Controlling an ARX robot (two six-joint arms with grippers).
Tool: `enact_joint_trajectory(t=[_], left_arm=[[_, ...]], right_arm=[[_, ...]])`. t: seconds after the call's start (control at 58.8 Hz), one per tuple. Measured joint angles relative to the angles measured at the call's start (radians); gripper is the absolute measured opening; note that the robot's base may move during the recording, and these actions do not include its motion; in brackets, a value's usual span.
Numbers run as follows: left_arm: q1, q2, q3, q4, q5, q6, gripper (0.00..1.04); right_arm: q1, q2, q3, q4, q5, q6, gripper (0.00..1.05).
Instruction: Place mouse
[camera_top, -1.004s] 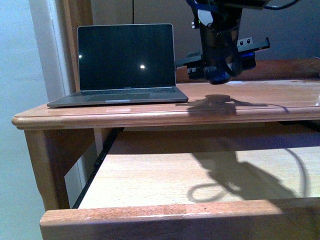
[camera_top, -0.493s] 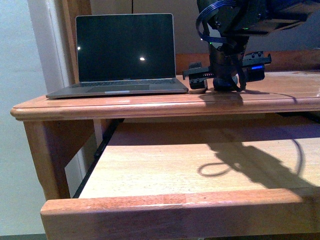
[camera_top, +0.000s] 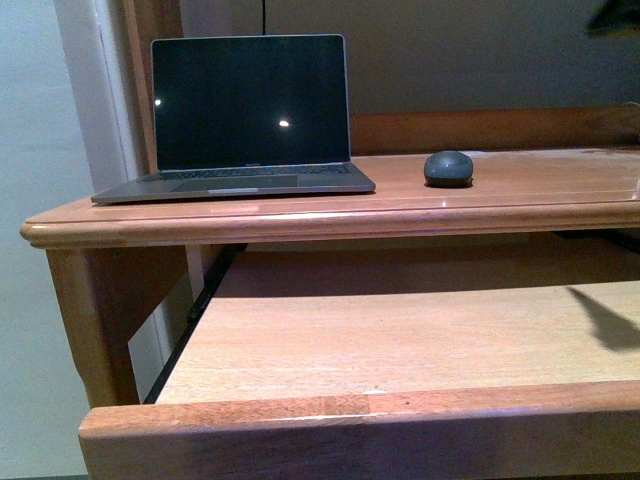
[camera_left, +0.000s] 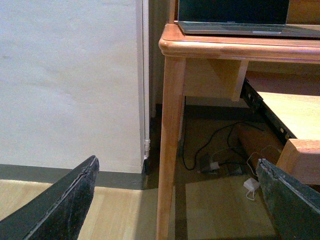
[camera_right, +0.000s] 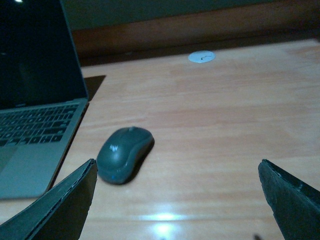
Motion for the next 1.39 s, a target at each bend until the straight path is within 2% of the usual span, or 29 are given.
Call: enact_joint_trajectory(t=[0.17,0.306,0.493,0.612,0.748,0.953,1.123,1.208,1.293,1.395], left_arm=[[0.0,0.0,0.0,0.0,0.0,0.0,0.97],[0.0,0.0,0.0,0.0,0.0,0.0,0.97],[0.0,0.0,0.0,0.0,0.0,0.0,0.97],[0.0,0.0,0.0,0.0,0.0,0.0,0.97],[0.0,0.0,0.0,0.0,0.0,0.0,0.97],[0.0,0.0,0.0,0.0,0.0,0.0,0.97],[0.0,0.0,0.0,0.0,0.0,0.0,0.97],[0.0,0.0,0.0,0.0,0.0,0.0,0.97],[0.0,0.0,0.0,0.0,0.0,0.0,0.97],[0.0,0.0,0.0,0.0,0.0,0.0,0.97]], right_arm=[[-0.182,-0.201,-0.322,-0.039,-0.274,-0.125,0.97],[-0.296,-0.3,-0.517,-0.117,-0.436,-0.282,0.97],[-0.399,-0.371,-0.653,-0.211,-0.602,-0.496,0.97],[-0.412,-0.38,-0.706,-0.256,-0.616,-0.616,0.97],[-0.371,-0.37,-0.758,-0.214,-0.562,-0.674,0.97],[-0.195,-0.286,-0.791,0.009,-0.408,-0.599,0.97],[-0.021,-0.108,-0.733,0.225,-0.192,-0.459,0.97],[0.106,0.059,-0.622,0.335,-0.019,-0.359,0.97],[0.21,0.214,-0.463,0.366,0.14,-0.264,0.97],[0.283,0.356,-0.28,0.352,0.272,-0.208,0.97]])
